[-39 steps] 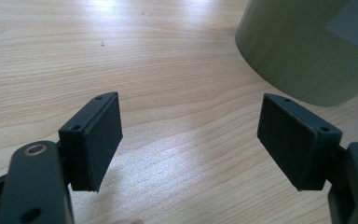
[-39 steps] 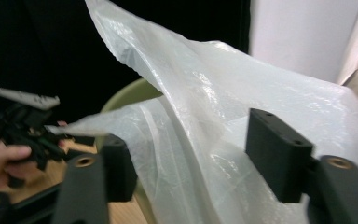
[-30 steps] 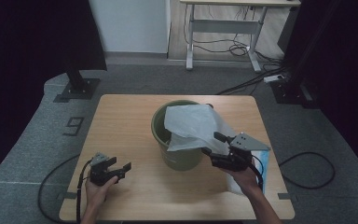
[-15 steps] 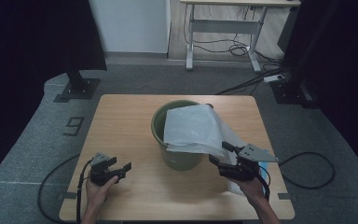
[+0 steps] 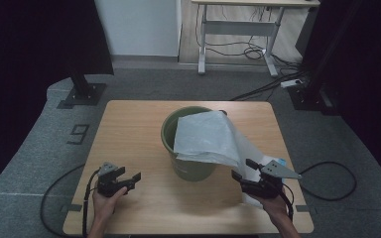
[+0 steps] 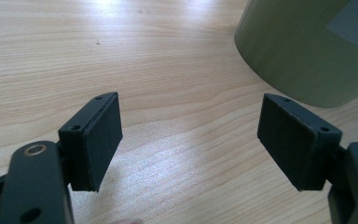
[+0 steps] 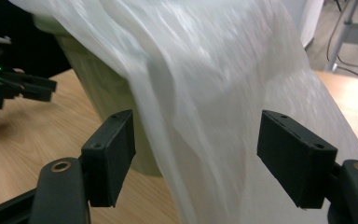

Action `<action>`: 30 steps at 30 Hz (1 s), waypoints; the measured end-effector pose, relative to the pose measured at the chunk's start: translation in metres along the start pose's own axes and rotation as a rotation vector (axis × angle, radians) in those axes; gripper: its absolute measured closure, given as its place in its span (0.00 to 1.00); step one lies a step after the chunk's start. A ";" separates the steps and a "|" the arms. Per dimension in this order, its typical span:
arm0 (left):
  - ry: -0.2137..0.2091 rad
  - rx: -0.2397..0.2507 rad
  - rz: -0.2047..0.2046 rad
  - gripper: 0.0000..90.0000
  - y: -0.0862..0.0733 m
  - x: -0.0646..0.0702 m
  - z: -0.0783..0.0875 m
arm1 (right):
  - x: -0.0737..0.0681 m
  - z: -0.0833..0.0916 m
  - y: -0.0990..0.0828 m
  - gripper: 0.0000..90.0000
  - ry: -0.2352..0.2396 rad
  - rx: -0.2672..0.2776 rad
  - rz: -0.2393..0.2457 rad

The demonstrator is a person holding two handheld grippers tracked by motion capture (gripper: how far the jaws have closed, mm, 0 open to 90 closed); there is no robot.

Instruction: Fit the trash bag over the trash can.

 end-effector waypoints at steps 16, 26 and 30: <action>0.018 0.043 -0.017 0.23 0.012 0.013 0.010 | 0.019 -0.010 -0.035 0.85 0.001 -0.045 -0.018; 0.024 0.074 -0.068 0.21 0.035 0.039 0.029 | 0.024 0.000 0.005 0.98 -0.024 -0.004 0.053; 0.028 0.116 -0.059 0.23 0.053 0.055 0.044 | 0.023 0.000 0.025 0.98 -0.035 0.000 0.065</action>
Point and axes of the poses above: each handheld gripper's, and its own axes: z roughly backward along the jaws, y roughly out of its top, x roughly to its right, the point moved 10 cm from there along -z, roughly forward along the jaws, and after that the axes turned 12 degrees about -x, right-handed, at the moved point
